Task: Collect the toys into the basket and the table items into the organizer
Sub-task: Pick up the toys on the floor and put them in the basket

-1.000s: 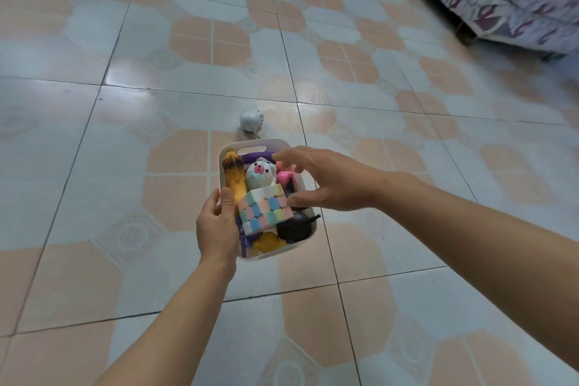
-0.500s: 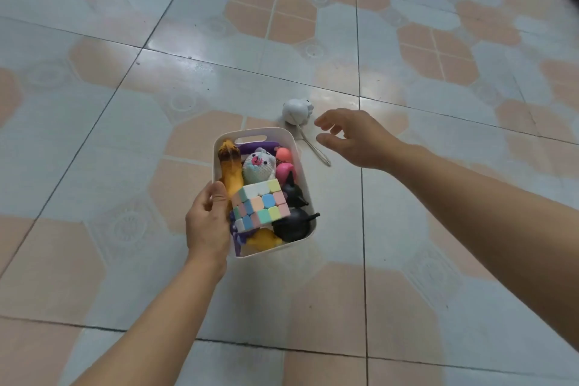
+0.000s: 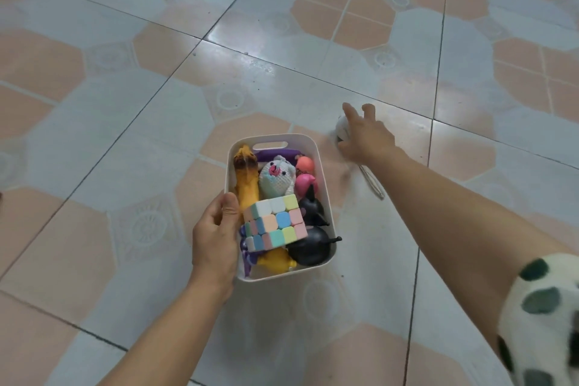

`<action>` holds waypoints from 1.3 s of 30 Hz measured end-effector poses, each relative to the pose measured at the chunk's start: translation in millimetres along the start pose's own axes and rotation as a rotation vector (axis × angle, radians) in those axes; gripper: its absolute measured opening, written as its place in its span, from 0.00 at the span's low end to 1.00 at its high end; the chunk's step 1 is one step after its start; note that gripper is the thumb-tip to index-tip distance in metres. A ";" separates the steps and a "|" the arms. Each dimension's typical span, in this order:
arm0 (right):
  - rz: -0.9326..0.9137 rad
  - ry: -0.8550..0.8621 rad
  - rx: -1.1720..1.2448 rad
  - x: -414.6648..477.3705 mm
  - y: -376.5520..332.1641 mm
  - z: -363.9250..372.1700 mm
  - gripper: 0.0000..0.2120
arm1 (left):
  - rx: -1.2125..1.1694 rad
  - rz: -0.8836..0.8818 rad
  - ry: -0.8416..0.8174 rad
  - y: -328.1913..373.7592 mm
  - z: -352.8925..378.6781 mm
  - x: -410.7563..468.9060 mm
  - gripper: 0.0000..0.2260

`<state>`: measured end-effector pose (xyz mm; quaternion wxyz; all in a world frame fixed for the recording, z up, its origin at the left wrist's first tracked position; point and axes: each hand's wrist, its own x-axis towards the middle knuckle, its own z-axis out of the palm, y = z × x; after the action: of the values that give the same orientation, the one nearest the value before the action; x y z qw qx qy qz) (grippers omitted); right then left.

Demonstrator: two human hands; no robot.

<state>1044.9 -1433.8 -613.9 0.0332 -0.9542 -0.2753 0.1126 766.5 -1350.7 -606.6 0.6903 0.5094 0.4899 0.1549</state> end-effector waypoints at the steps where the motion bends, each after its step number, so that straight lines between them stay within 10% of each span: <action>1: -0.003 0.002 -0.027 3.7 -0.9 4.4 0.31 | -0.002 -0.004 0.002 -1.2 -0.9 0.0 0.29; 9: -0.067 0.075 0.104 10.3 7.6 15.3 0.20 | -0.058 -0.024 0.032 -6.7 -5.6 0.3 0.27; 23: -0.241 0.135 1.299 -79.9 -46.4 -127.9 0.19 | -0.039 0.026 0.063 -8.7 -2.4 -18.5 0.27; 39: -0.618 -0.224 0.839 -183.2 -89.6 -90.9 0.24 | -0.168 0.074 0.059 10.2 -38.1 -62.9 0.28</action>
<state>868.9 -1455.7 -478.2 0.4139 -0.7155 -0.4767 0.2992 708.0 -1370.0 -565.4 0.7097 0.4628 0.4761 0.2355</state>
